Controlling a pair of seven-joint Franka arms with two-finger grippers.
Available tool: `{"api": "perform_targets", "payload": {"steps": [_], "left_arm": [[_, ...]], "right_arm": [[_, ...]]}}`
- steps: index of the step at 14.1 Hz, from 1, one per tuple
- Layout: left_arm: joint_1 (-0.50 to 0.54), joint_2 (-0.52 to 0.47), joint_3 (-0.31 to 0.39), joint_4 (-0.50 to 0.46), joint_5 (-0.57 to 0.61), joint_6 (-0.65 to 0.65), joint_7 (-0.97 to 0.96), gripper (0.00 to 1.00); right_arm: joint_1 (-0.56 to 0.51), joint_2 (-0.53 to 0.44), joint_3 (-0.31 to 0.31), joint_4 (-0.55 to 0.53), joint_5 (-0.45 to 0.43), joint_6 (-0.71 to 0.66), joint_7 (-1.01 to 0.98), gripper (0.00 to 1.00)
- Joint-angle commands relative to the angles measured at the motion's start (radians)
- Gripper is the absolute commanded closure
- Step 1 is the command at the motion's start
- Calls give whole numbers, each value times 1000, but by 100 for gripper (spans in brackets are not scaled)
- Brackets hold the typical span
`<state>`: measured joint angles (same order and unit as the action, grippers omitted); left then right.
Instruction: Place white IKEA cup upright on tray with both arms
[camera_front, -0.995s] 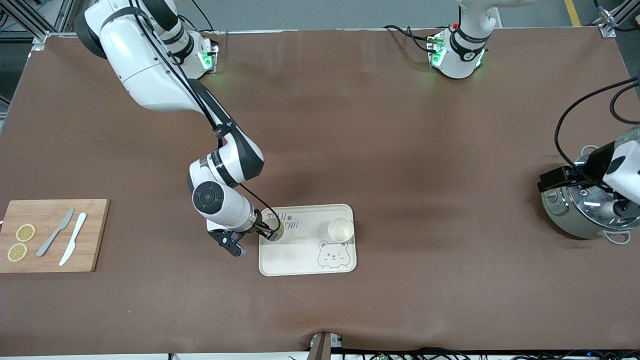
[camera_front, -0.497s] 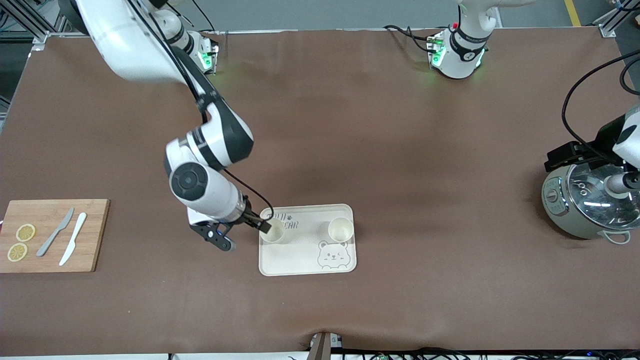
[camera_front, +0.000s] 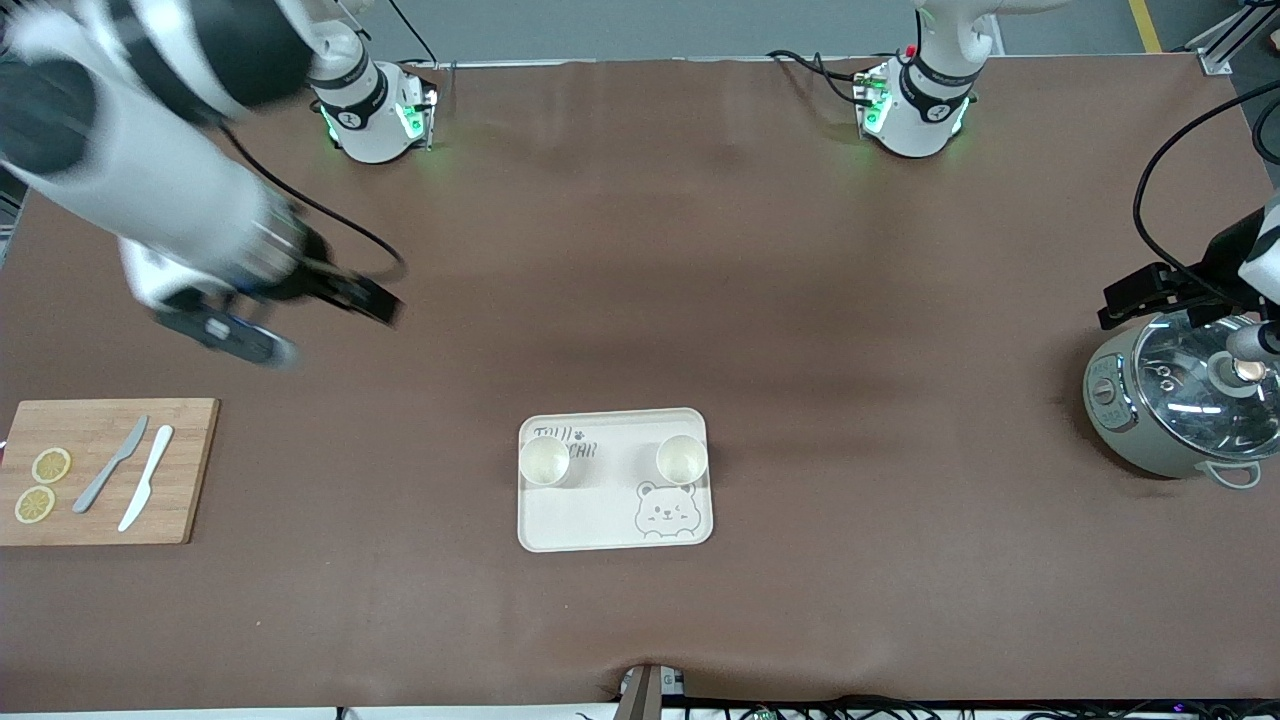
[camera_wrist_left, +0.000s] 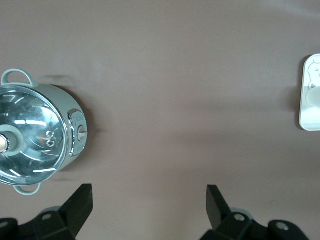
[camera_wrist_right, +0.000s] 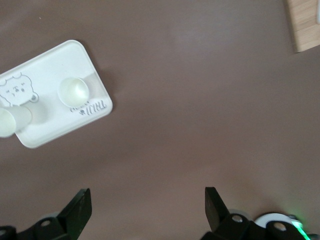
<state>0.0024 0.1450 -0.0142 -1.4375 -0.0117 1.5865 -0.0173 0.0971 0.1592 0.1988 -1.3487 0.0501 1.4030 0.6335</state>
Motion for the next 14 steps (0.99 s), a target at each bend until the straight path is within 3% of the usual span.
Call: {"api": "perform_targets", "payload": {"steps": [1,3,4,9,14], "left_arm": [[5,-19,-10,-23,33,20,22,0],[5,-19,-10,-23,36,30,23,0],[5,-19,-10,-23,36,32,23,0],[2,-19,-10,-23,39,32,23,0],[2,-19,-10,-23,38,32,23,0]], "right_arm": [[-153,-241,-1,-156,25,-54,-258,0],[-276,-352,-25,-228,25,-45,-478,0],[-313,-354,-36,-228,24,-45,-521,0],[-378,-265,-39,-237,-13,82,-620,0],[-387,-218,-39,-231,-33,93,-632,0]]}}
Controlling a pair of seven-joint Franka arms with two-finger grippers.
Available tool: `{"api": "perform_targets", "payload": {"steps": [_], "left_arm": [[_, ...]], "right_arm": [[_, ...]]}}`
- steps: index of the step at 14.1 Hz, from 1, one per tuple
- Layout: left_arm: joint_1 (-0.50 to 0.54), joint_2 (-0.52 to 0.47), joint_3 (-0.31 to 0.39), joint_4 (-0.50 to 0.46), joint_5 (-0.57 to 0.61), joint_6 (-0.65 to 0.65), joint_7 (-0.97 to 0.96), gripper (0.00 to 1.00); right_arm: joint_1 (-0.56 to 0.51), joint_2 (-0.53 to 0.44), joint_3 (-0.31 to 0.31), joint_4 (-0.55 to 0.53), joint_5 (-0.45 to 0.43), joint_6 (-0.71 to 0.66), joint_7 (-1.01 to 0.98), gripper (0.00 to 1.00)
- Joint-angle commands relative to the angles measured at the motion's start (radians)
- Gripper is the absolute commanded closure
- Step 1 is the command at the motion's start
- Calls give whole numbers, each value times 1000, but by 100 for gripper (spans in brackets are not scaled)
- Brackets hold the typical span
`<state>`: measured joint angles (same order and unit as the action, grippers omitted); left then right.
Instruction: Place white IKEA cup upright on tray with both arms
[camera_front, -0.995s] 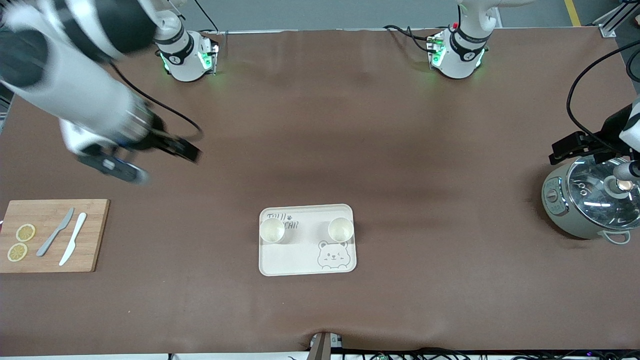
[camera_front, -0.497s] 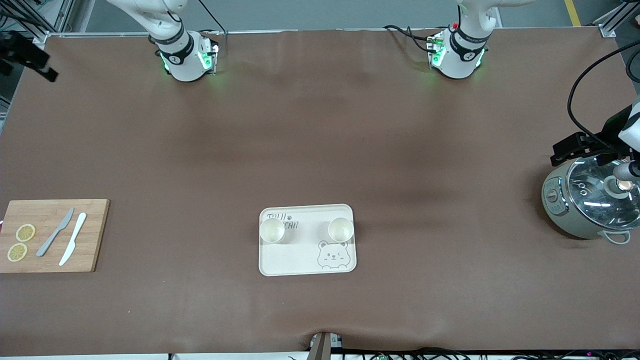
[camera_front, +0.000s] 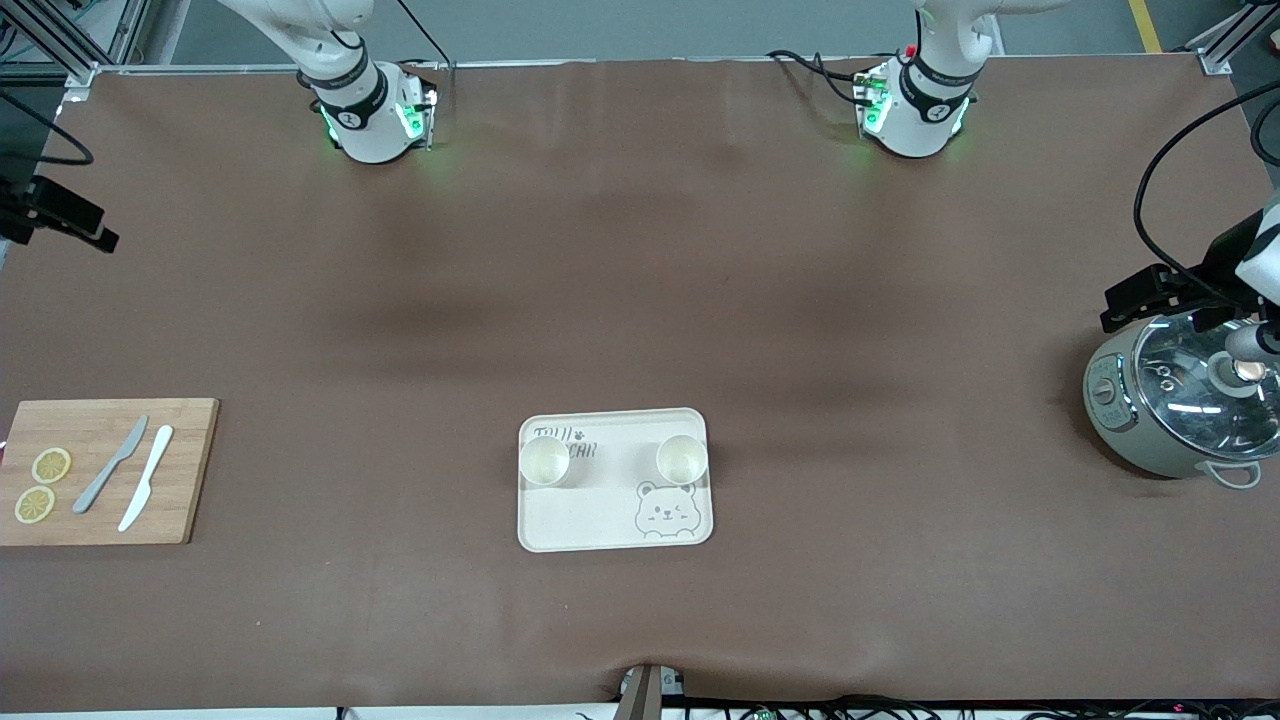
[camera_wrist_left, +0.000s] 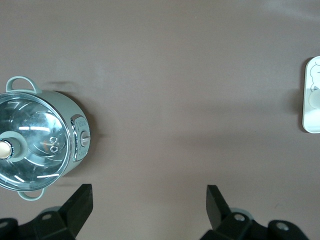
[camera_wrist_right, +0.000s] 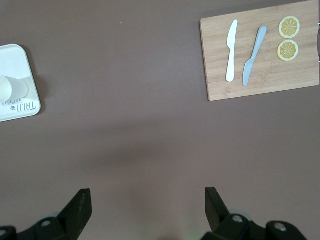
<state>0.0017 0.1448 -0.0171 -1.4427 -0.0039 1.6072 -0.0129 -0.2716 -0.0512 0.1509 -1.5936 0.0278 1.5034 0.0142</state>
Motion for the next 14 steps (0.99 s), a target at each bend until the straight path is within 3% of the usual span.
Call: {"api": "perform_targets", "payload": {"steps": [1,14], "left_arm": [[3,-19,-7,-18,30,11,19,0],[1,-19,-9,-18,30,11,19,0]], "right_arm": [[-18,-7,9,14,-12,-11,-13,0],[-6,-7,10,17,-19,-12,-86,0]]}}
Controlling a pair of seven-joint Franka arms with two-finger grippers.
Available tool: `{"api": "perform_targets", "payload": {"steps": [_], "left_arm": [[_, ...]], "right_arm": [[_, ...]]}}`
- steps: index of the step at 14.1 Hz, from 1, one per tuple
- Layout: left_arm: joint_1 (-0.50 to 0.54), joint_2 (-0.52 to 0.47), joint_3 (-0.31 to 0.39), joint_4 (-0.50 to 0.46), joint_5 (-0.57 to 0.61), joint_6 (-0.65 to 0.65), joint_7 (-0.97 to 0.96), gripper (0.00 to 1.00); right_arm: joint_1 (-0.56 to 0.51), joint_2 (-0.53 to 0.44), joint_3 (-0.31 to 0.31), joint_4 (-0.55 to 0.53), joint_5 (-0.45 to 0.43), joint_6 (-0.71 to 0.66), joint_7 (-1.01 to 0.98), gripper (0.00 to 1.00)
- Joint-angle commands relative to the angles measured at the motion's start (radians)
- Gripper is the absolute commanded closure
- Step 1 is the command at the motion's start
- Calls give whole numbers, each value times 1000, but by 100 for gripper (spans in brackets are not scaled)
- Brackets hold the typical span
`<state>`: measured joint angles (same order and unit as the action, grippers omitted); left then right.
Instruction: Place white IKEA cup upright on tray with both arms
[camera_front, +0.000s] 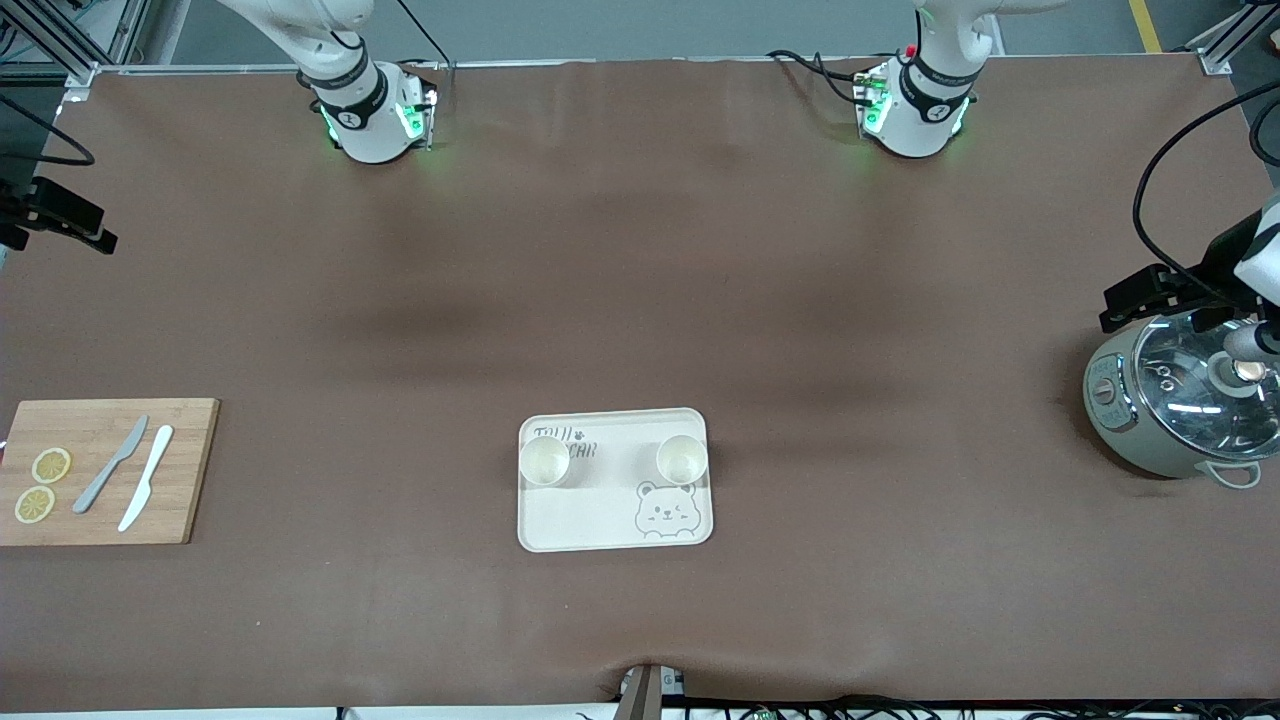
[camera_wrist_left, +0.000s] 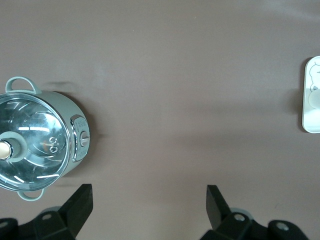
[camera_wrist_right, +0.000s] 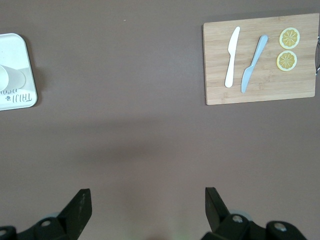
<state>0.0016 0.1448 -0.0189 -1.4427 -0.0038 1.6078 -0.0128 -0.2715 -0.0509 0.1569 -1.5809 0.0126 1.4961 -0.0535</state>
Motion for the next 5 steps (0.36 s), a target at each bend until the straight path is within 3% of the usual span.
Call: {"api": "perform_targets", "payload": {"steps": [1,5], "left_arm": [[1,-19,-7,-18,30,12,19,0],[1,-19,-7,-18,30,12,19,0]], "right_arm": [[-6,-7,6,4,-3,-2,-17,0],[-6,3,4,2,-3,-2,-17,0]]}}
